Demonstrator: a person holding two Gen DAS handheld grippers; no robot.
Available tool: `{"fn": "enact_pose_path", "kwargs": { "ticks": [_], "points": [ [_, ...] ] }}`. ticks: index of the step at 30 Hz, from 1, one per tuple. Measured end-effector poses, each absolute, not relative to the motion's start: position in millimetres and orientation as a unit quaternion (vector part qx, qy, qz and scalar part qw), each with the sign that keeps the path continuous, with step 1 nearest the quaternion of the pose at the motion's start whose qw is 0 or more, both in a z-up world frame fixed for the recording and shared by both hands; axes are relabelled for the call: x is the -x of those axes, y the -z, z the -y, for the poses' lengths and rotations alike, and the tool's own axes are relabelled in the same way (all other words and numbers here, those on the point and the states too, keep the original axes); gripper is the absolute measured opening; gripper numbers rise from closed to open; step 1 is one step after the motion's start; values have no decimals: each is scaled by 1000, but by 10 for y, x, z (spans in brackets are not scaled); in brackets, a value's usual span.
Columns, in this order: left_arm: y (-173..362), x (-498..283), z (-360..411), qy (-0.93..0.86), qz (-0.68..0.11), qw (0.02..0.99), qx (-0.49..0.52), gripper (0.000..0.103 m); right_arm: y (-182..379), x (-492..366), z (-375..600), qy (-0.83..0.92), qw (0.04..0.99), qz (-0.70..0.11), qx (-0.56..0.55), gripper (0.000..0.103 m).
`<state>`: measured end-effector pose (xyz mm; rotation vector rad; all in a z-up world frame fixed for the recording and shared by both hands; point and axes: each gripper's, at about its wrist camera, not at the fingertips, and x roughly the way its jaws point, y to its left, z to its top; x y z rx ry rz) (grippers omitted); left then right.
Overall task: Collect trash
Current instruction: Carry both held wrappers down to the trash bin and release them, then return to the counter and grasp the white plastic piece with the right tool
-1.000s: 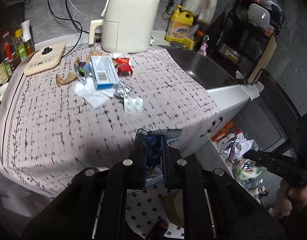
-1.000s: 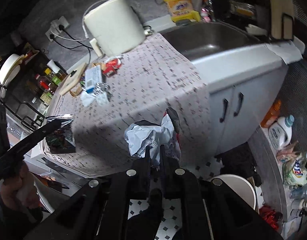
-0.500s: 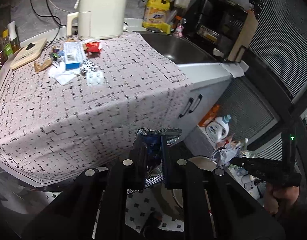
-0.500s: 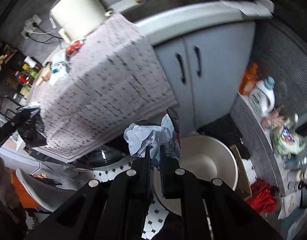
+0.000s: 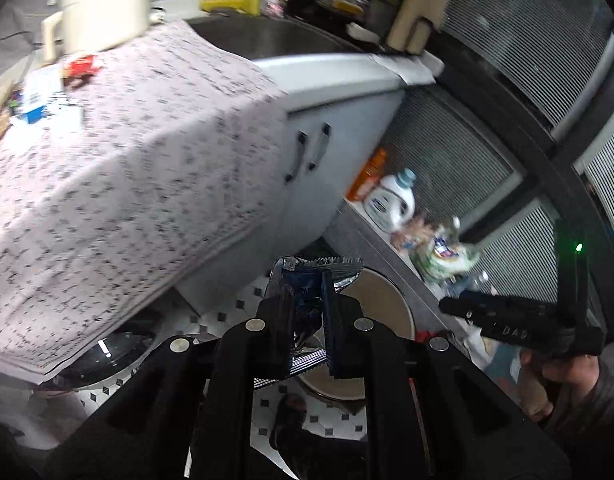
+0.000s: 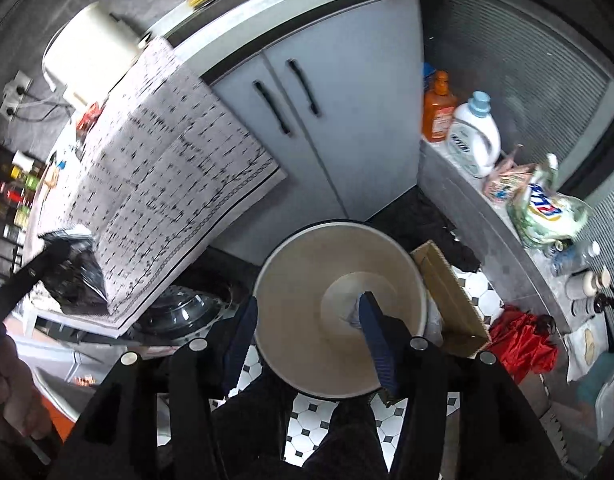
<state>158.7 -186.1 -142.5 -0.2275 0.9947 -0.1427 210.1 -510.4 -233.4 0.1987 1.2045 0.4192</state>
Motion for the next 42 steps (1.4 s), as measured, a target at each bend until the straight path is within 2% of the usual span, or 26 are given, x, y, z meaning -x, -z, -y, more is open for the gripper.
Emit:
{"fn": "enact_pose_path", "kwargs": {
  "ticks": [13,15,17,18,20,25,27,29,36,42],
  "points": [
    [1731,-1945,2715,189,-516,832,78,18,2001,-1910,5922,-116,832,-523,-145,58],
    [1775,-1982,2805,199,-524,825,72,26,1993,-1881,6030,-105,834,-521,-151,58],
    [1793,-1998,2869,205,-529,820,68,53,1998,-1850,6110,-97,834,-521,-157,59],
    [1785,-1997,2882,207,-527,821,69,57,2003,-1841,6140,-94,833,-521,-159,59],
    [1761,-2001,2876,208,-524,823,69,71,2007,-1819,6172,-90,834,-520,-161,65],
    [1673,-1999,2736,189,-514,834,75,78,1994,-1811,6140,-93,837,-515,-160,70],
    [1618,-1986,2634,175,-506,841,80,82,1961,-1831,6082,-99,840,-510,-155,77],
    [1547,-1964,2509,160,-495,849,87,86,1915,-1861,5997,-109,843,-505,-150,79],
    [1312,-1794,1937,90,-460,876,116,92,1669,-2003,5534,-158,854,-478,-129,93],
    [1124,-1618,1391,28,-434,890,135,96,1444,-2111,5051,-204,860,-453,-119,95]
  ]
}}
